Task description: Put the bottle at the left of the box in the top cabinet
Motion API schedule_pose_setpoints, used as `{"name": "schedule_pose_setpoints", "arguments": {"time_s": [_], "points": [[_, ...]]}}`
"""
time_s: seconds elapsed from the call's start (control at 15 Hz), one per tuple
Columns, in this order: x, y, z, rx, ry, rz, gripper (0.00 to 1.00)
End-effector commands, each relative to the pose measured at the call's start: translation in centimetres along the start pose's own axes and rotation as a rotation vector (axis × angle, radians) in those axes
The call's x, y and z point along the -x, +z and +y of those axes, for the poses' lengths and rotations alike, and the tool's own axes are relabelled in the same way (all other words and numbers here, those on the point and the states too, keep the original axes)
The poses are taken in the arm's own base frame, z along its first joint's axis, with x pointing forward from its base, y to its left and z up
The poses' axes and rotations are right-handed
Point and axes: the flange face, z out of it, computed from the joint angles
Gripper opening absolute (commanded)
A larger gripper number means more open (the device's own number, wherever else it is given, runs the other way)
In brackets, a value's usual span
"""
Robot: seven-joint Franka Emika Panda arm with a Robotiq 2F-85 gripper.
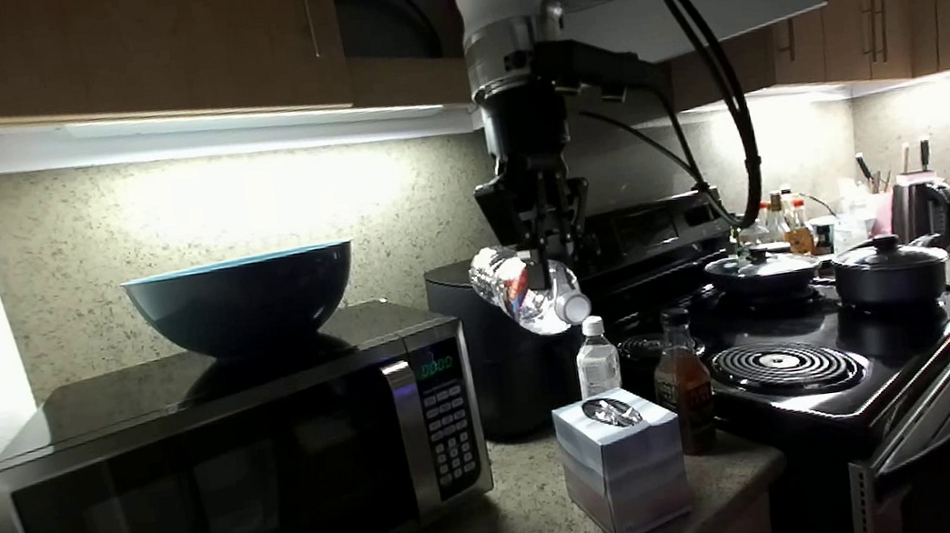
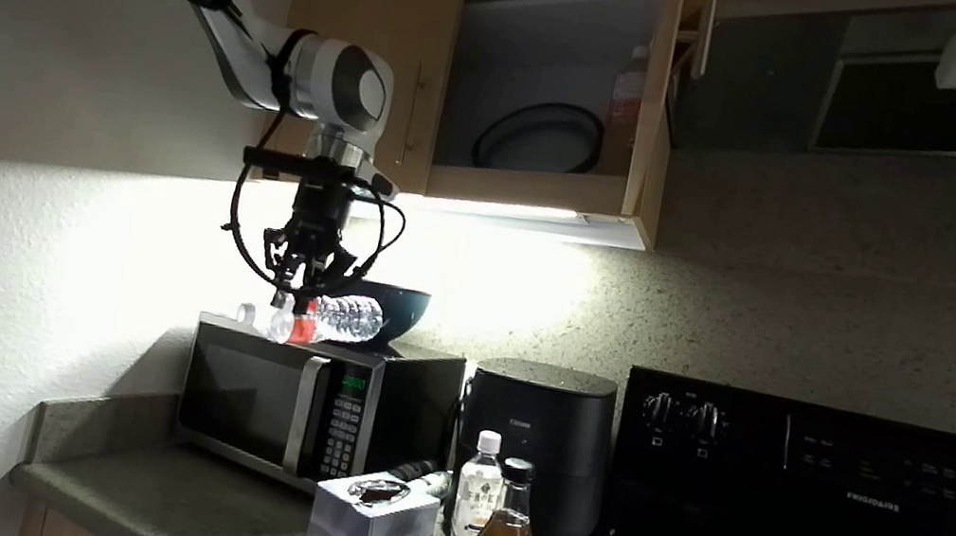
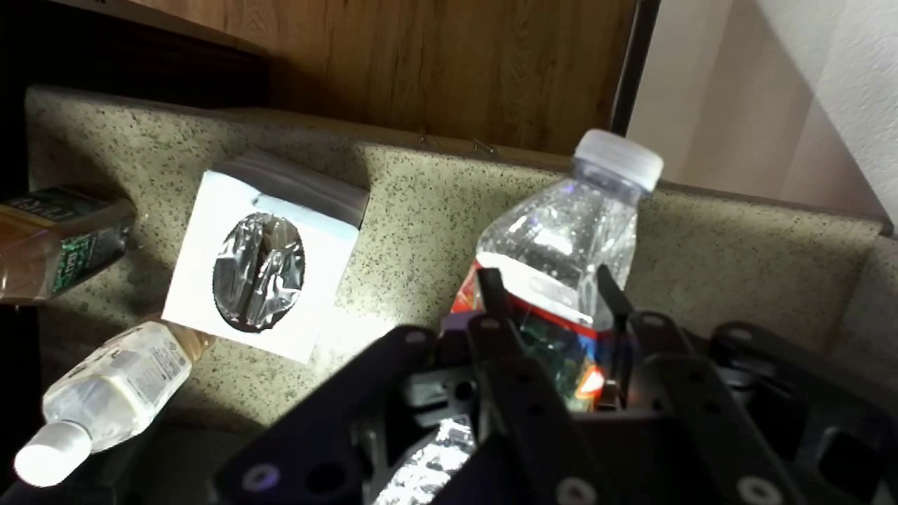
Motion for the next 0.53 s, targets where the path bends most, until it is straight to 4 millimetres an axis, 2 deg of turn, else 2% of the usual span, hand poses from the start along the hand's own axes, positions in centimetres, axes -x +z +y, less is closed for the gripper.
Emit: {"name": "schedule_pose_setpoints", "arguments": {"time_s": [0.0, 0.47], "points": [[-0.9, -2.9, 0.9, -0.008, -0.092, 0.053, 0.08], [-3.4, -12.0, 4.7, 0.071, -0.195, 0.155, 0.08]]}}
